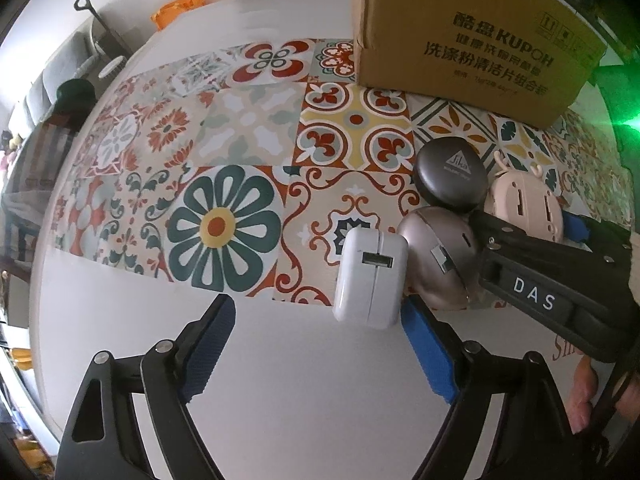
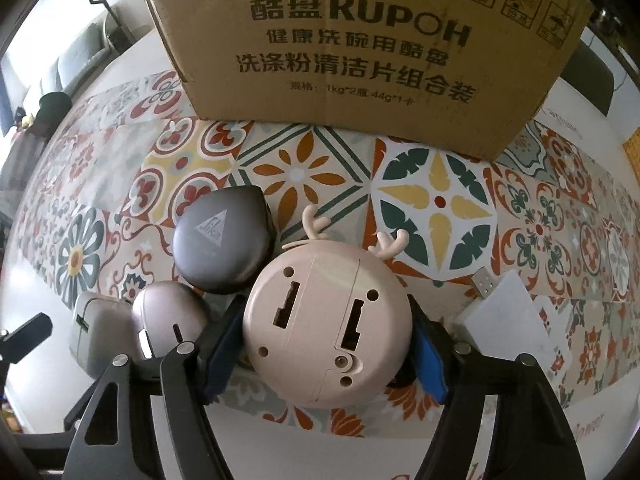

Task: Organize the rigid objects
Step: 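Grasp the pink deer device with the right tool while the left tool grasps the white plug charger, then lift both held items over the box and open both tools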

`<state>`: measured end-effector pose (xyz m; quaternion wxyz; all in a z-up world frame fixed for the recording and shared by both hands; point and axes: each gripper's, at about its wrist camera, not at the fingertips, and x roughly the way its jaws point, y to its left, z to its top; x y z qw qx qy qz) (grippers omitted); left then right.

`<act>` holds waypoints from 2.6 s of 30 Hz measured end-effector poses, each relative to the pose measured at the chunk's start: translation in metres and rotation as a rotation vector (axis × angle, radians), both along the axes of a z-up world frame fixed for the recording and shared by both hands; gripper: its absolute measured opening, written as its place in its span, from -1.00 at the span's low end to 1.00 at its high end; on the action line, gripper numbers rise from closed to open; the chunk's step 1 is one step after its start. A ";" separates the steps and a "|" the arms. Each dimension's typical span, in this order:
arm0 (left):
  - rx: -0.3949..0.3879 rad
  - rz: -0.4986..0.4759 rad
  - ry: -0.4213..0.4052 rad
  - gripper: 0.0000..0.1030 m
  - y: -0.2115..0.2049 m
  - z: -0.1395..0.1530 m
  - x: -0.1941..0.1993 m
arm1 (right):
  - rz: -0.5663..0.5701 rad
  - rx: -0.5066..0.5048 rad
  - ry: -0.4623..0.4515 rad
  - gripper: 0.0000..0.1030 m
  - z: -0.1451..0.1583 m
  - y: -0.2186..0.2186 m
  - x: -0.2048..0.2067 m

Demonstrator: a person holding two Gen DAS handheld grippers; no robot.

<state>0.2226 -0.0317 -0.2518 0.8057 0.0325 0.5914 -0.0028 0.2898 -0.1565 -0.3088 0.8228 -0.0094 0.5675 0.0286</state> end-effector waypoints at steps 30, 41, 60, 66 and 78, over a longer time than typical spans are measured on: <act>-0.101 -0.052 -0.071 -0.42 0.002 -0.004 0.017 | -0.005 -0.021 -0.020 0.41 0.031 -0.001 -0.030; -0.110 -0.066 -0.139 -0.43 0.002 0.023 0.016 | -0.018 0.000 -0.039 0.41 0.058 -0.004 -0.031; -0.161 -0.096 -0.272 -0.43 -0.003 0.092 0.012 | -0.057 0.059 -0.141 0.41 0.127 -0.024 -0.050; -0.181 -0.112 -0.329 -0.43 -0.009 0.119 0.012 | -0.070 0.056 -0.194 0.41 0.151 -0.027 -0.053; -0.212 -0.140 -0.406 -0.42 -0.019 0.164 0.017 | -0.087 0.041 -0.325 0.41 0.209 -0.036 -0.066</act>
